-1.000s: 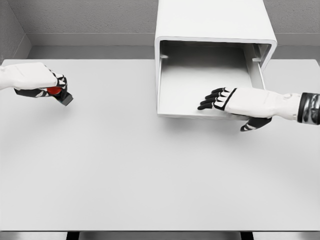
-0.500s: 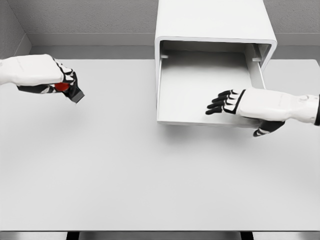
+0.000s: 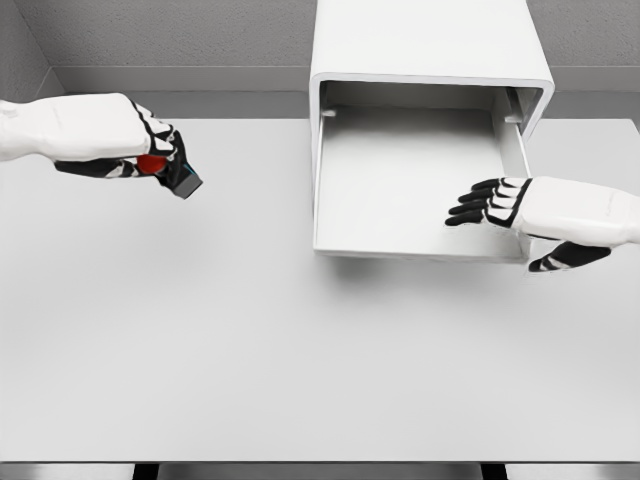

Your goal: Slide open multi-storey tabletop storage cabinets and put open load switch and slide close multi-storey tabletop storage cabinets

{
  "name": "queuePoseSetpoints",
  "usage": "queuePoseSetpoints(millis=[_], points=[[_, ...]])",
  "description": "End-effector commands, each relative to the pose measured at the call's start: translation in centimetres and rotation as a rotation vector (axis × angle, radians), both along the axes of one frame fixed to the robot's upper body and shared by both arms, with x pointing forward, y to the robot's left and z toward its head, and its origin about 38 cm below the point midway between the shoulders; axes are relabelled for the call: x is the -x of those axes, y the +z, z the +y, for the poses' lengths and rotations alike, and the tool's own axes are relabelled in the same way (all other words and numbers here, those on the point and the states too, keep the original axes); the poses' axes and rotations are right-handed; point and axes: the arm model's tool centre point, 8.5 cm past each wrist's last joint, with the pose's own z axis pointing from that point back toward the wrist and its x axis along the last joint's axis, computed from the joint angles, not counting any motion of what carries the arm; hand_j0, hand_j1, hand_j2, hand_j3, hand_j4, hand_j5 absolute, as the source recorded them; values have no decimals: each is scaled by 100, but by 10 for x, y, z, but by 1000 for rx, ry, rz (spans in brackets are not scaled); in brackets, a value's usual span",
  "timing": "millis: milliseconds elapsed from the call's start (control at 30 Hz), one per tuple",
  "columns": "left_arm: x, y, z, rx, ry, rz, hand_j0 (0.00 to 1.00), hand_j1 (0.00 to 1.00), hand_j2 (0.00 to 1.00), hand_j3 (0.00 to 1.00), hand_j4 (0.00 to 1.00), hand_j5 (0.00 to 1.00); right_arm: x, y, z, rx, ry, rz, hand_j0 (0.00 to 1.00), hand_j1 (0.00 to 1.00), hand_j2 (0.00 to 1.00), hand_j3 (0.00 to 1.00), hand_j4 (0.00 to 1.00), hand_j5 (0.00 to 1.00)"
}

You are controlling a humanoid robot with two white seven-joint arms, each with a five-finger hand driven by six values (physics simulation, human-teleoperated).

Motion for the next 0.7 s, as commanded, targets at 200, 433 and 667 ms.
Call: queuePoseSetpoints(millis=[200, 433, 667], points=[[4, 6, -4, 27, -16, 3, 41, 41, 41, 41, 41, 41, 1, 31, -25, -57, -86, -28, 100, 100, 100, 100, 100, 100], [9, 8, -12, 39, -45, 4, 41, 41, 41, 41, 41, 41, 16, 56, -64, -123, -190, -88, 100, 100, 100, 100, 100, 100], [20, 18, -43, 78, -146, -12, 41, 41, 41, 41, 41, 41, 51, 47, -115, -141, -353, -80, 100, 100, 100, 100, 100, 100]])
